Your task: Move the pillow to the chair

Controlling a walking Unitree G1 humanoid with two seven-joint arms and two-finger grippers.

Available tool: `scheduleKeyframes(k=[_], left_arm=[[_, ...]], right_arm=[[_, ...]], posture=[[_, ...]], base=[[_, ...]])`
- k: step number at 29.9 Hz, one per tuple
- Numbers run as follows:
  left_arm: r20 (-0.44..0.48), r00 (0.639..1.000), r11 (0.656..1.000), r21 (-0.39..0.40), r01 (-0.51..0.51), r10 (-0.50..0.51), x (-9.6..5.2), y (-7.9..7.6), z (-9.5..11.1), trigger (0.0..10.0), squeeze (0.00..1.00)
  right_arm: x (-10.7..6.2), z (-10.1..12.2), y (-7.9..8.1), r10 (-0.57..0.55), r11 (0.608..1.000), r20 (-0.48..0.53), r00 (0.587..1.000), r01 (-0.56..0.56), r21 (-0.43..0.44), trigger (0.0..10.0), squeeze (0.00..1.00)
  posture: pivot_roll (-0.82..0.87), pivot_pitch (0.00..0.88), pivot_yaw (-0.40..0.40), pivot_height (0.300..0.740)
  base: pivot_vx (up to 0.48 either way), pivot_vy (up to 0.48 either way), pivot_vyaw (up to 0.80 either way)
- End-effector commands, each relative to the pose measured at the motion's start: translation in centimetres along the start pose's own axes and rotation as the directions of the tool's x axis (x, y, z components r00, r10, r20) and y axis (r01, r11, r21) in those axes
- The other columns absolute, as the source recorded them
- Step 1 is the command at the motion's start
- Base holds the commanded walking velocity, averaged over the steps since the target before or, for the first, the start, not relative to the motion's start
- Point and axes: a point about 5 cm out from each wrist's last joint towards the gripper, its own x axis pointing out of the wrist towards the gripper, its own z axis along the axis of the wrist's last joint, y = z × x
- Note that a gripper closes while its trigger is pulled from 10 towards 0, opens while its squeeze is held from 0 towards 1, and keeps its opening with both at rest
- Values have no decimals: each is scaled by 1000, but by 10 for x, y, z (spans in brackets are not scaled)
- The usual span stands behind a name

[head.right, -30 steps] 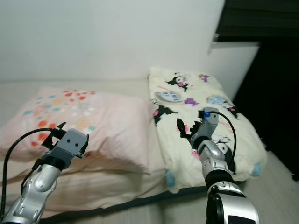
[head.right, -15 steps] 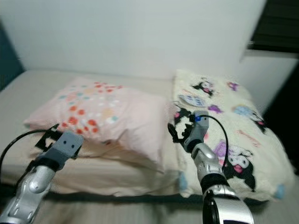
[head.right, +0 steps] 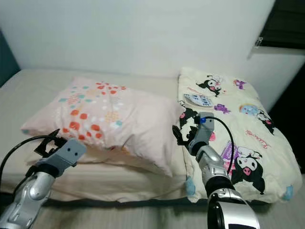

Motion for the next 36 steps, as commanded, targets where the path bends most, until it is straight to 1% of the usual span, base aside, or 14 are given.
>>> scheduleKeyframes(k=[1, 8, 11, 15, 19, 20, 22, 24, 26, 28, 29, 33, 34, 36], left_arm=[[-8, 1000, 999, 32, 20, -19, -1, -3, -3, 10000, 0], [-3, 1000, 998, 58, 25, -25, -1, -2, -2, 10000, 0], [2, 1000, 997, 67, 29, -29, -1, -2, -2, 10000, 0], [9, 999, 996, 83, 36, -37, -2, -2, -3, 10000, 0], [16, 998, 992, 109, 62, -64, -2, -5, -2, 10000, 0], [28, 992, 984, 137, 117, -122, -5, -10, -4, 10000, 0], [28, 992, 984, 137, 117, -122, -5, -10, -4, 10000, 0], [37, 982, 970, 172, 174, -183, -9, -13, -6, 10000, 0], [37, 982, 970, 172, 174, -183, -9, -13, -6, 10000, 0], [37, 963, 943, 216, 252, -266, -16, -12, -11, 10000, 0], [37, 963, 943, 216, 252, -266, -16, -12, -11, 10000, 0], [32, 919, 896, 239, 375, -393, -28, -6, -15, 10000, 0], [32, 919, 896, 239, 375, -393, -28, -6, -15, 10000, 0], [32, 896, 870, 255, 421, -443, -31, -7, -15, 10000, 0]], right_arm=[[-1, 2, -3, -10, 1000, 3, 1000, 10, 8, 10000, 0], [-1, 2, 0, 28, 999, 5, 1000, -27, -25, 10000, 0], [-1, 1, 0, 29, 999, 8, 1000, -29, -17, 10000, 0], [-2, 0, -3, -3, 1000, -3, 1000, 3, 0, 10000, 0], [-2, -1, -7, -43, 999, -30, 999, 43, -8, 10000, 0], [-3, -2, -11, -63, 998, -47, 997, 63, -6, 10000, 0], [-3, -2, -11, -63, 998, -47, 997, 63, -6, 10000, 0], [-4, -2, -13, -70, 998, -56, 996, 70, 0, 10000, 0], [-4, -2, -13, -70, 998, -56, 996, 70, 0, 10000, 0], [-6, -1, -19, -95, 996, -61, 994, 95, -4, 10000, 0], [-6, -1, -19, -95, 996, -61, 994, 95, -4, 10000, 0], [-8, 1, -25, -121, 993, -59, 991, 120, -7, 10000, 0], [-8, 1, -25, -121, 993, -59, 991, 120, -7, 10000, 0], [-8, 1, -25, -126, 992, -60, 990, 126, -6, 10000, 0]], posture=[[-2, 0, -121, 735], [-3, 0, -117, 735], [-3, 0, -116, 735], [-2, 0, -115, 735], [-2, 0, -114, 735], [-5, 0, -111, 735], [-5, 0, -111, 735], [-7, 0, -110, 735], [-7, 0, -110, 735], [-12, 0, -105, 735], [-12, 0, -105, 735], [-8, 0, -106, 735], [-8, 0, -106, 735], [-8, 0, -108, 735]], base=[[375, 0, 0], [379, 0, 227], [382, 0, 792], [352, 0, 0], [72, 0, 0], [0, 0, 0], [0, 0, 0], [0, 0, 0], [0, 0, 0], [0, 0, 0], [0, 0, 0], [0, 0, 0], [0, 0, 0], [0, 0, 0]])
